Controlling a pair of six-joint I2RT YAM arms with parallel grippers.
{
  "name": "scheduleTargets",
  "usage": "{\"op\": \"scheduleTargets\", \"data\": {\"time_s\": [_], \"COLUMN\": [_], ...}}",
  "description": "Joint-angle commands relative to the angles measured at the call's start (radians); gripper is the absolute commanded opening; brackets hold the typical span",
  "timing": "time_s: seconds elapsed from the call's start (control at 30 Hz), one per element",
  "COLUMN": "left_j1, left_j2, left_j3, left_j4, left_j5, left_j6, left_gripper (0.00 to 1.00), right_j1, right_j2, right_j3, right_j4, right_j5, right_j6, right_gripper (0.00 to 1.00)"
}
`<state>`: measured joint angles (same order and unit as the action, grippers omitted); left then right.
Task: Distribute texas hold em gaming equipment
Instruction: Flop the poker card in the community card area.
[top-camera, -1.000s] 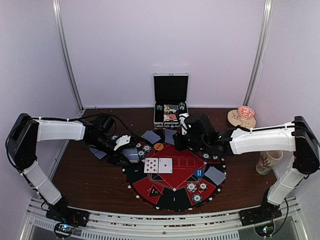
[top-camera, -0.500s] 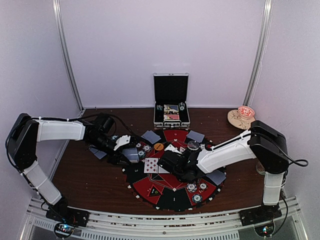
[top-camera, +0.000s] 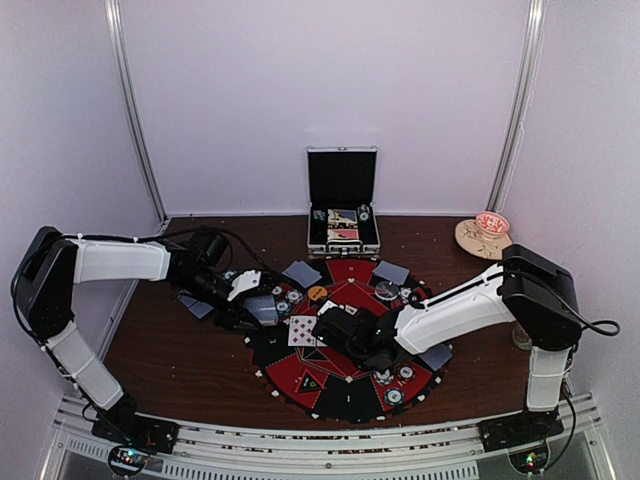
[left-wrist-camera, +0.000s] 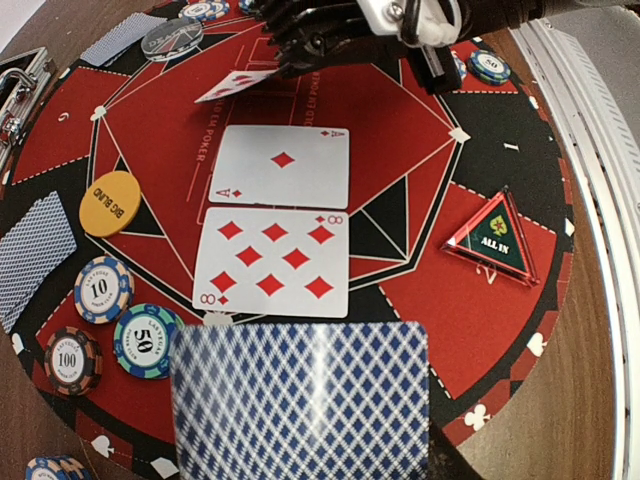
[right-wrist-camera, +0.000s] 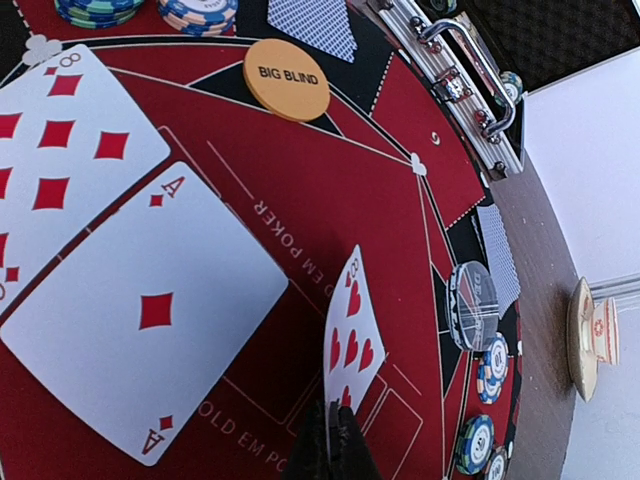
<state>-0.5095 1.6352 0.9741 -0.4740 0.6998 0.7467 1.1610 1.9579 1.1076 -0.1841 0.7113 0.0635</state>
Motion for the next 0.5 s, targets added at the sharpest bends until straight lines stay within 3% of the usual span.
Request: {"op": "scheduleTargets", "data": {"time_s": [0.0,0.47], "left_j1": [0.006,0.007], "left_j2": [-0.007,-0.005], "left_j3": [0.008,0.011], "left_j4": [0.002,0.002], "left_j5": [0.027,0.025], "left_j6": [0.008,0.005], "left_gripper": [0.46,0.46], "right_j1": [0.012,0.036], "right_j2": [-0.002,-0.002], "right_j3": [-0.018,-0.040], "right_j4": [0.026,0.040], "right_j5": [-0.055,-0.117], "right_j6": [-0.021,-0.056], "right_gripper": [0.01,0.15]}}
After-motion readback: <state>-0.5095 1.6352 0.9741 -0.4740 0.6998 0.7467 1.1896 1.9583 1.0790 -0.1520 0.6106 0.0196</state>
